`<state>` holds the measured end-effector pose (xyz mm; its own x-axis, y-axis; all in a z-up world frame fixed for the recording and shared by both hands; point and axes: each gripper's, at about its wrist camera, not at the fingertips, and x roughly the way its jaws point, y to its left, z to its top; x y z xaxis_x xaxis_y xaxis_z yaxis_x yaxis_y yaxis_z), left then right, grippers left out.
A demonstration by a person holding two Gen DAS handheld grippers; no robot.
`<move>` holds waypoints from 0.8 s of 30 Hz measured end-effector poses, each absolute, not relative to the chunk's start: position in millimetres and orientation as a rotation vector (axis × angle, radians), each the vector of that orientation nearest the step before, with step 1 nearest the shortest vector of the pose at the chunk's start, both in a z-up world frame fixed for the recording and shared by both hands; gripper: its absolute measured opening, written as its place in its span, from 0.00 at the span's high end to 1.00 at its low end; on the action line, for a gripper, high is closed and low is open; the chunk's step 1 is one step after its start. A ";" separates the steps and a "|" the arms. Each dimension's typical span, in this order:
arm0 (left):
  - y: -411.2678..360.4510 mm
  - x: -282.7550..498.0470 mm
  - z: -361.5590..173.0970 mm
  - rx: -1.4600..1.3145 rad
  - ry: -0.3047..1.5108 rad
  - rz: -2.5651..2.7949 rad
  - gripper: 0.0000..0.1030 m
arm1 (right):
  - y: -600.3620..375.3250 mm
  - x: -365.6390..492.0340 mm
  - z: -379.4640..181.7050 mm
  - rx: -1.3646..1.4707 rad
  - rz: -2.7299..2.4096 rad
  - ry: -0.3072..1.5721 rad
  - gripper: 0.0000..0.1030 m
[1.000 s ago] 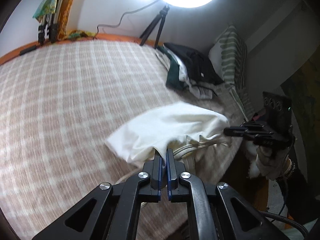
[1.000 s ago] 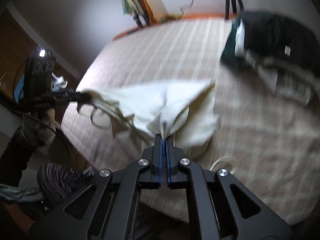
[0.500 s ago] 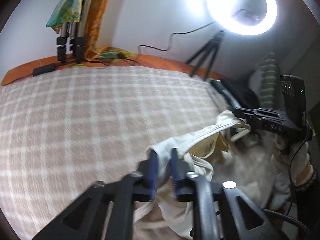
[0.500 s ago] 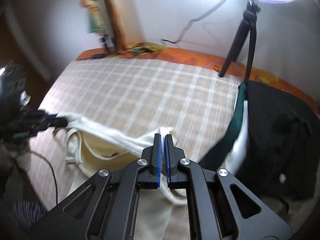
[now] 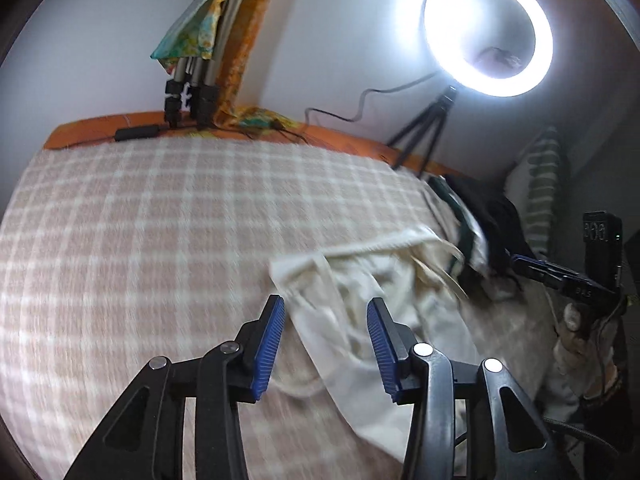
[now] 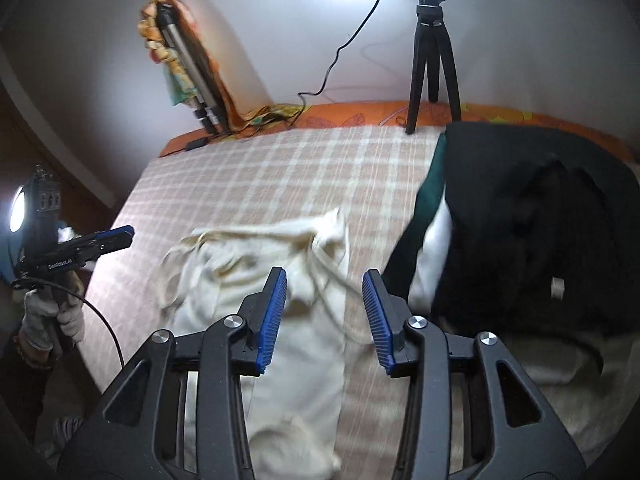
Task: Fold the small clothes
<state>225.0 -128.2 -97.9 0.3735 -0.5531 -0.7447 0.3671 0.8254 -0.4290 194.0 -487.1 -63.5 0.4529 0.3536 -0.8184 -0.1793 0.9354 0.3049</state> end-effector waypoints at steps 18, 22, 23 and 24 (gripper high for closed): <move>-216.9 6.3 -146.7 0.197 1.058 -0.707 0.47 | -478.2 32.2 -137.2 0.038 0.413 1.156 0.47; -206.3 10.9 -161.8 0.222 1.054 -0.623 0.47 | -473.4 36.4 -152.1 0.004 0.397 1.150 0.46; -204.6 14.2 -164.8 0.227 1.057 -0.615 0.47 | -473.0 38.7 -154.6 0.009 0.399 1.147 0.46; -204.0 16.7 -167.5 0.232 1.057 -0.614 0.47 | -472.9 41.4 -156.8 0.015 0.400 1.143 0.46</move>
